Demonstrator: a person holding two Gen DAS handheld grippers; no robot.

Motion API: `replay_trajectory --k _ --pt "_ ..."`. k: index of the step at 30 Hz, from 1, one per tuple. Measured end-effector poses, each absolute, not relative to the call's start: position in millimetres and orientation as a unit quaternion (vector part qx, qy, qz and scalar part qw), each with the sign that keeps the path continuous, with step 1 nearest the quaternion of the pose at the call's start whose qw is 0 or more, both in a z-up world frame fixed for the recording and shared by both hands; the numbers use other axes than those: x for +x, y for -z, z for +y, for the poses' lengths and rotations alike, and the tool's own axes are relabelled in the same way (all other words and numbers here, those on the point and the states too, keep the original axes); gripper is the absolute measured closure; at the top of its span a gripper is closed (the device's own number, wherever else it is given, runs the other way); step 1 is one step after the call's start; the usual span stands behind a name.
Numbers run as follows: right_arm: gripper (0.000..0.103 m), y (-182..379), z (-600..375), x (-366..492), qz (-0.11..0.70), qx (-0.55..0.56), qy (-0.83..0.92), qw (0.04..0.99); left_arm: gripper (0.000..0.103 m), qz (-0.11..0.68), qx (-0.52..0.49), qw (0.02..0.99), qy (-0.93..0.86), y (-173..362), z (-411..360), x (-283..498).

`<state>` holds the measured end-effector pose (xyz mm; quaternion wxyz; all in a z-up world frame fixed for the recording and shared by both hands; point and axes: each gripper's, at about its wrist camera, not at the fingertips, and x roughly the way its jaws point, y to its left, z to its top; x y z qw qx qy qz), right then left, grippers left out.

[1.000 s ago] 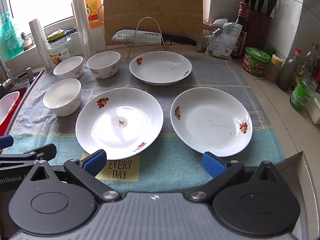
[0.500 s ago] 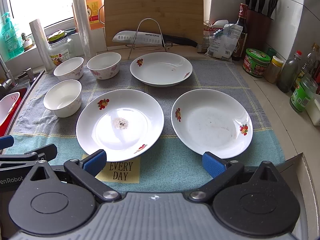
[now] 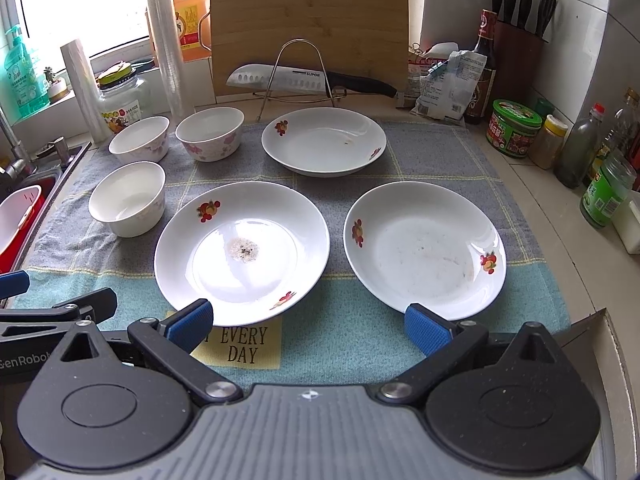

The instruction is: Organize plates and bowls

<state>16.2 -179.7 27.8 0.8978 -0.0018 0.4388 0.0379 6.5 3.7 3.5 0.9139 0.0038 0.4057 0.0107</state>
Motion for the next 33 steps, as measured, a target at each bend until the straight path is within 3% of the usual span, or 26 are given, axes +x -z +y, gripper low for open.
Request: replay_trajectory --k 33 --pt "0.0 -31.7 -180.5 12.2 0.431 0.0 -0.039 0.902 0.002 0.403 0.002 0.915 -0.014 -7.8 4.7 5.5"
